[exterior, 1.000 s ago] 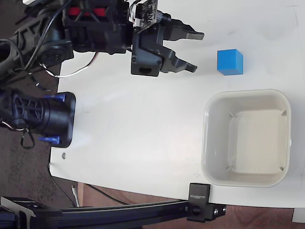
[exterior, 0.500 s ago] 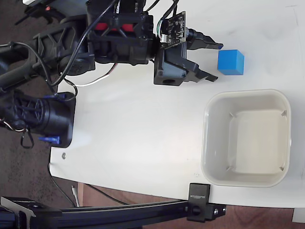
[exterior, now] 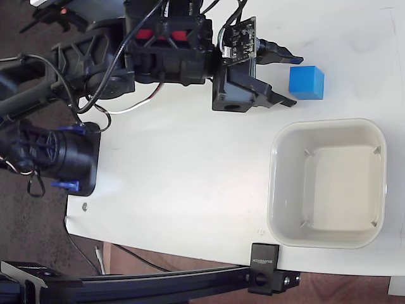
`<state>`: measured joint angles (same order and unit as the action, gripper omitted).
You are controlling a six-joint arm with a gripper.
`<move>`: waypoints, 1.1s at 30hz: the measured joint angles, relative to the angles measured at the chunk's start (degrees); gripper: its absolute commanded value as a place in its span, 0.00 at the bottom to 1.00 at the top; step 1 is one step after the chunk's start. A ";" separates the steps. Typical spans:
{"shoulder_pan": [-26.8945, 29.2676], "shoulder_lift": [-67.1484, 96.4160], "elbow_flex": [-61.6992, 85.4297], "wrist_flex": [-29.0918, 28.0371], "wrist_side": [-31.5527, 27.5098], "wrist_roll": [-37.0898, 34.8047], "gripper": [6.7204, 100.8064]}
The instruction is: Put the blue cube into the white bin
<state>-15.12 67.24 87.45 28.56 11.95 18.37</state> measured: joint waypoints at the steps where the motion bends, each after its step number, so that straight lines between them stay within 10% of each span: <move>1: 0.00 -0.44 -0.18 -0.18 0.09 0.09 0.99; 33: 0.18 -3.52 0.00 -5.98 -1.58 2.29 0.97</move>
<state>-14.94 63.72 87.45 22.59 10.37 20.65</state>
